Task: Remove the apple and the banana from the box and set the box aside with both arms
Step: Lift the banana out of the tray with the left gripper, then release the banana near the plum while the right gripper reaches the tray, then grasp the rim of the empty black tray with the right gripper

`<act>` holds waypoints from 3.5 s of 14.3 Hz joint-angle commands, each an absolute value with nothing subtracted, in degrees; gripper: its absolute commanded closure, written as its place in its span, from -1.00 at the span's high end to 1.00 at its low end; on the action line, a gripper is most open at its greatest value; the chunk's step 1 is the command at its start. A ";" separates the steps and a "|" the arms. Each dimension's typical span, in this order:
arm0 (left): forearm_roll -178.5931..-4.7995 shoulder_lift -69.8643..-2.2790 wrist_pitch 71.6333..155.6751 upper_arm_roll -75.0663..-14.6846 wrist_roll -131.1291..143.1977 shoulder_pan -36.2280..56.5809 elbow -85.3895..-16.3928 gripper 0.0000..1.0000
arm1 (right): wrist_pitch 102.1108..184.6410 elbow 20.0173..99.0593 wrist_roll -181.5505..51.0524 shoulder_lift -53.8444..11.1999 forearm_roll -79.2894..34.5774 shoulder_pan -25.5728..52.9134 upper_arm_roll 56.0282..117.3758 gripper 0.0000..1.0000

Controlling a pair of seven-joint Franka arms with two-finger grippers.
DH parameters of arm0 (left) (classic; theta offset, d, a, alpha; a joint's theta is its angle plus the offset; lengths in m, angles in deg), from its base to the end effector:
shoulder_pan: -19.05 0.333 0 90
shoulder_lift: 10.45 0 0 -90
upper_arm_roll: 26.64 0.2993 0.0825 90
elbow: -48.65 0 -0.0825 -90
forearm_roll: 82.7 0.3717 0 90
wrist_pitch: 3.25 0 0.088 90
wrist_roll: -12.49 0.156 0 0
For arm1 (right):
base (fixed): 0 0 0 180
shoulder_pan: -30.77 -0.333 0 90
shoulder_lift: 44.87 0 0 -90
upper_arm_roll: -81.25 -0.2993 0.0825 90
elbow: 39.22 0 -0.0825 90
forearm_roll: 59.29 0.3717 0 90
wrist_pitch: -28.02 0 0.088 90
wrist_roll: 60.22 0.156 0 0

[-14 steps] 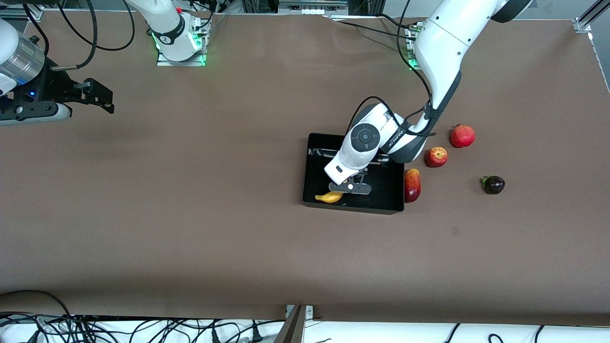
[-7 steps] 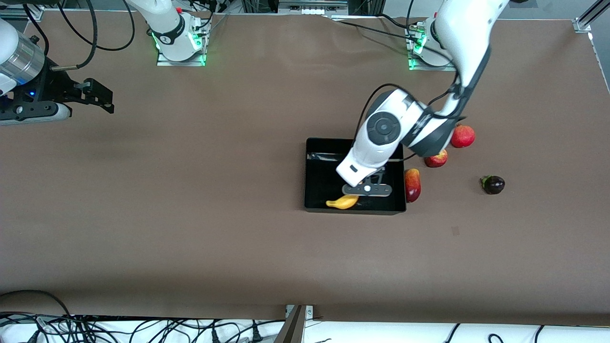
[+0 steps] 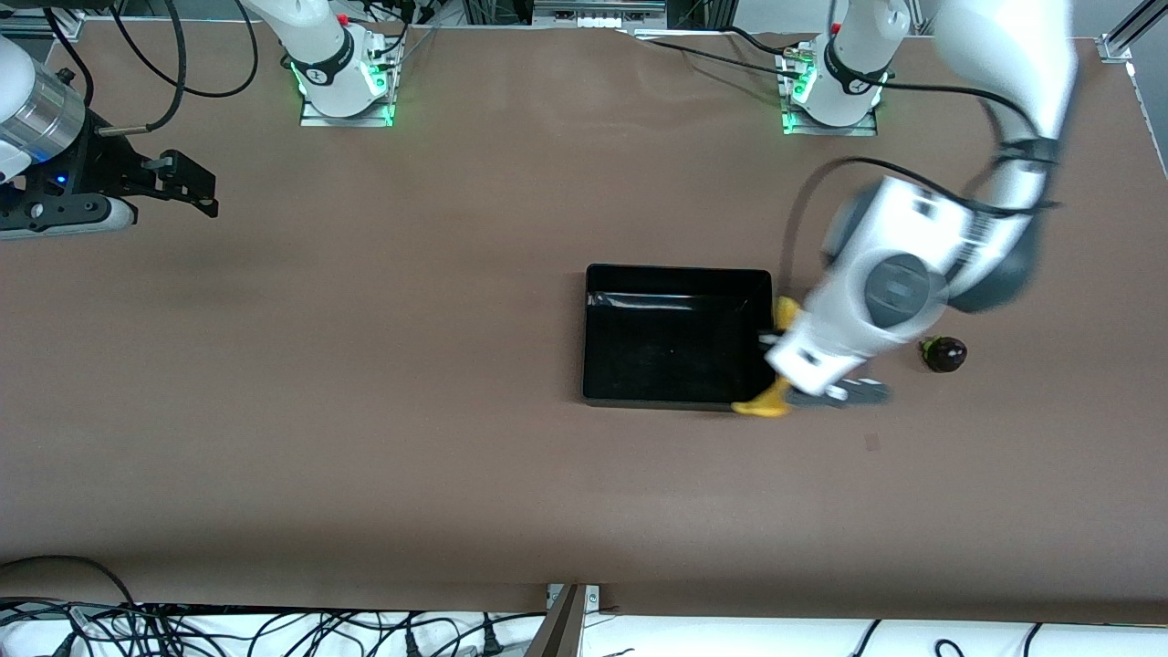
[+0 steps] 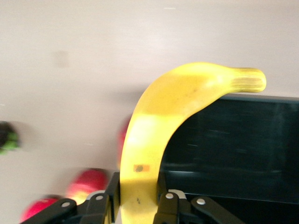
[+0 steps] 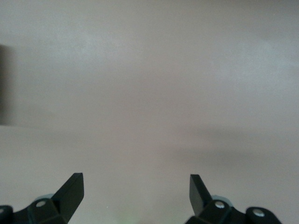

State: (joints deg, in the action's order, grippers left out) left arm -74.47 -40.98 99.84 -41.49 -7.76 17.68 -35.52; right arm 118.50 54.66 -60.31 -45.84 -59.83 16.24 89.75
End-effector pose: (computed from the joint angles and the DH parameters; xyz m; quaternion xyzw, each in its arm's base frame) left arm 0.6349 -0.1450 0.3066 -0.9955 -0.0235 0.0868 0.0302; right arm 0.5314 0.0542 0.5375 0.9983 0.0535 -0.0211 0.0046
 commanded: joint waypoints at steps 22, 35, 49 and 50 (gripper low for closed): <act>-71.63 -34.46 83.62 -50.19 11.71 34.96 -28.72 1.00 | 118.28 53.24 -60.13 -45.32 -59.91 15.92 88.99 1.00; -79.29 -8.17 95.90 -31.12 6.67 20.63 -50.76 1.00 | 128.10 53.33 -52.96 -31.53 -49.27 6.00 88.55 1.00; -80.24 -9.75 88.26 -31.83 7.74 21.69 -48.56 1.00 | 160.82 45.16 -11.88 -3.49 -50.32 -19.41 89.16 1.00; -81.81 -9.66 86.86 -31.82 7.65 21.77 -48.56 1.00 | 161.60 44.89 -11.79 -2.61 -50.32 -19.76 89.16 0.98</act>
State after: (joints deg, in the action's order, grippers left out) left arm -80.43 -10.19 89.41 -31.98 6.36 21.61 -49.04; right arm 161.30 48.59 -13.28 -5.65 -50.06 -18.88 88.11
